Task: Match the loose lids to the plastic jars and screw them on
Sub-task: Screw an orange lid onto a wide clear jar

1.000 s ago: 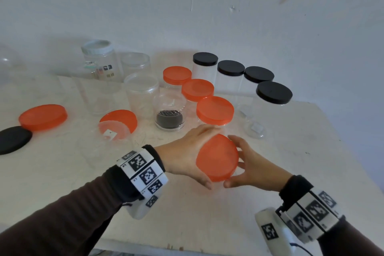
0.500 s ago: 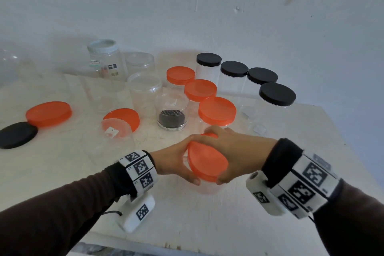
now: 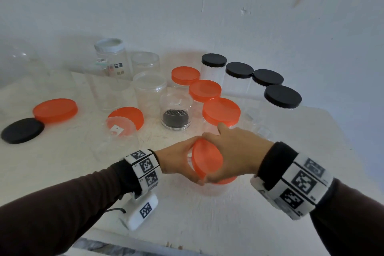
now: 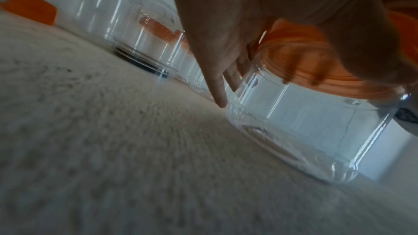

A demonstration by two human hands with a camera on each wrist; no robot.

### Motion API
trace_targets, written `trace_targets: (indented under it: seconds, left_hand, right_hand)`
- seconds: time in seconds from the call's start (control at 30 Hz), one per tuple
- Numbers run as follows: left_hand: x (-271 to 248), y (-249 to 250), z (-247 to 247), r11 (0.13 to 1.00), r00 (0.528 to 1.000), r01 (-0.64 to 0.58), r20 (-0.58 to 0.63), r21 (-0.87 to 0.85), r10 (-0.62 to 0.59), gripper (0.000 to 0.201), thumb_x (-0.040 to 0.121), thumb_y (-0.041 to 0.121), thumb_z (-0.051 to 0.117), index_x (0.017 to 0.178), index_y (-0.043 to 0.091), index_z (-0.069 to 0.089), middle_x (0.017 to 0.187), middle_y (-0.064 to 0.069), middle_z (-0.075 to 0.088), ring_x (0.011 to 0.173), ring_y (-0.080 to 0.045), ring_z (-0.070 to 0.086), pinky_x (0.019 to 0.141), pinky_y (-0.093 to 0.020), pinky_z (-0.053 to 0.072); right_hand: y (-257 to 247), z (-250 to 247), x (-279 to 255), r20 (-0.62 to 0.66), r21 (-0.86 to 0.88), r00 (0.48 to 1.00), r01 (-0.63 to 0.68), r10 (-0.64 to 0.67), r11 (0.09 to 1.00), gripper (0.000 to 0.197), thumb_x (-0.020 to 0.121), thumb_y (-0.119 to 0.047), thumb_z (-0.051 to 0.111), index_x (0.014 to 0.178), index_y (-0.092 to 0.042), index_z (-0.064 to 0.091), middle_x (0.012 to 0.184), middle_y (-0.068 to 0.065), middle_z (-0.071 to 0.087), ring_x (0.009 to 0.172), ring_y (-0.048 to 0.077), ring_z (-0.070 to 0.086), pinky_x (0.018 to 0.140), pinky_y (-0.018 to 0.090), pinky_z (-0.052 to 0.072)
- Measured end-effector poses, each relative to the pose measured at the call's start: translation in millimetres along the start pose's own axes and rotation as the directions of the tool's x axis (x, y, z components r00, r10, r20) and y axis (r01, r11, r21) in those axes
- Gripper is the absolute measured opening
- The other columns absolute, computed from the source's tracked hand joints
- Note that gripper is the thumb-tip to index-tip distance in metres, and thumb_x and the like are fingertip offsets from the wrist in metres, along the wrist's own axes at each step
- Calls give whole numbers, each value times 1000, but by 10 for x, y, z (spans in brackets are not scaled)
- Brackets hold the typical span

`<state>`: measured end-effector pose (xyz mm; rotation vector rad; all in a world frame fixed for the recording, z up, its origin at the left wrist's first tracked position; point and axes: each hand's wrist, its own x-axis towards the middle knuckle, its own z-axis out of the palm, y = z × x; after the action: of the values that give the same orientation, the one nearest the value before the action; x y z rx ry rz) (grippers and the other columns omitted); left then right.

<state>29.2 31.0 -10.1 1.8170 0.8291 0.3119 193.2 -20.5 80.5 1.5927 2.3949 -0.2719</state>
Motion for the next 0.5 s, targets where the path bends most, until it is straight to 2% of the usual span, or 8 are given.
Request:
trace_targets:
  seconds: [0.07,0.1,0.17,0.2,0.27,0.33,0.43,0.5]
  left_hand:
    - [-7,9,-3,1000,1000,11,2,26,-11,107,42,40,84,135,29,31,129,12,49,119,-3,47,103,-25,40]
    - [-5,7,-6,999,1000,17,3,33,-17,105,44,36,86,133,30,31,129,13,49,119,-2,47,102,-24,40]
    - [-2,-3,-9,999,1000,16,3,31,-16,98,52,19,90,129,35,32,127,17,47,119,2,45,101,-18,38]
    - [1,-7,-11,999,1000,4,1,33,-4,96,56,13,88,129,37,31,127,19,46,119,4,43,99,-15,36]
    - [4,-8,-9,998,1000,-16,4,54,16,94,59,9,86,129,38,31,125,24,43,118,7,41,96,-8,34]
    - [10,-22,-7,999,1000,-30,-1,45,30,90,59,6,86,124,41,35,124,23,44,115,10,43,94,-7,35]
    - [15,-30,-13,1000,1000,-6,-9,20,6,89,58,8,87,128,32,37,123,15,50,114,5,48,100,-20,40]
    - [16,-35,-13,1000,1000,-2,0,21,2,93,58,11,87,133,25,34,126,11,51,117,-3,49,102,-26,41]
  right_hand:
    - [-27,16,-3,10,-74,999,-40,40,996,95,64,-77,57,140,-29,25,117,3,39,86,20,44,72,30,40]
    - [-11,4,-4,38,-81,999,-31,34,996,97,65,-76,57,142,-31,19,129,5,36,96,23,46,78,33,42]
    - [53,-51,-7,124,-8,991,59,-58,998,96,68,-63,68,143,-42,11,146,-1,19,124,25,36,95,39,42]
    - [75,-90,-9,161,44,979,118,-124,992,95,68,-52,73,141,-47,13,147,-6,15,129,23,30,100,41,40]
    - [82,-122,-2,170,94,967,175,-189,980,91,67,-41,77,137,-52,20,140,-8,21,123,20,34,97,40,42]
    - [29,-87,-6,101,57,987,116,-122,992,85,67,-50,74,135,-49,24,125,-4,32,103,18,44,83,32,46]
    - [-152,27,3,-37,-63,998,-49,47,997,79,72,-68,57,134,-26,34,100,0,35,79,18,41,67,29,36]
    - [-188,51,2,-70,-93,993,-101,95,990,81,73,-73,50,133,-20,35,104,4,40,81,21,44,68,30,36]
